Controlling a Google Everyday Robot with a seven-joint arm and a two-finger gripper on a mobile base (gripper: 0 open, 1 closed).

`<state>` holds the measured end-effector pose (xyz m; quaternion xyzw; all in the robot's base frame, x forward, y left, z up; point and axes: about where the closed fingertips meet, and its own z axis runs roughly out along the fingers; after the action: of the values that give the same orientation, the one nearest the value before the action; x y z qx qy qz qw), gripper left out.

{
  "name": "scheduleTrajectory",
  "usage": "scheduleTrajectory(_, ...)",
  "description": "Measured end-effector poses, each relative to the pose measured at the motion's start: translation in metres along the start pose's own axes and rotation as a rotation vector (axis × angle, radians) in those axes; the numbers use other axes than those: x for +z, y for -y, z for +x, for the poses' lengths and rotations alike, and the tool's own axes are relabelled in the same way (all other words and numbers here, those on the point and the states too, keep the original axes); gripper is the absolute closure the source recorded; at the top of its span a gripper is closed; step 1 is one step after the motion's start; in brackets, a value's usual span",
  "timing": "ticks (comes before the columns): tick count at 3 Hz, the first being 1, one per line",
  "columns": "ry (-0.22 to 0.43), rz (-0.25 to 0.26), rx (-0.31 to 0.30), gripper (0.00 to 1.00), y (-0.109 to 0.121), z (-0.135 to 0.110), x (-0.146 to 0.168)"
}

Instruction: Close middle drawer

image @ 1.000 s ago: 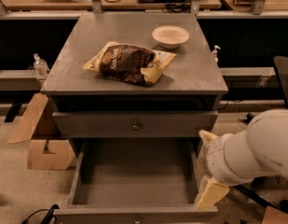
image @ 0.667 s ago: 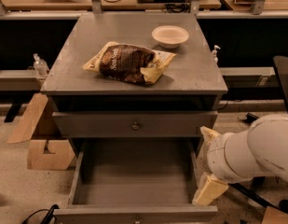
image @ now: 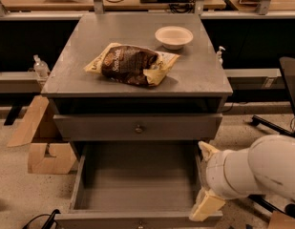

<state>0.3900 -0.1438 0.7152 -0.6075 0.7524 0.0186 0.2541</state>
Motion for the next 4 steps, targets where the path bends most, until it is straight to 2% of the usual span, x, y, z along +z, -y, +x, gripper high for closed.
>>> scheduleTrajectory(1, 0.075, -0.077, 0.068, 0.19, -0.055, 0.018, 0.063)
scheduleTrajectory(2, 0.116, -0.190, 0.093, 0.50, -0.147, 0.047, 0.152)
scheduleTrajectory(3, 0.127, -0.226, 0.070, 0.73, -0.187, 0.058, 0.192)
scheduleTrajectory(4, 0.082, -0.249, 0.066, 0.96, -0.206, 0.073, 0.211)
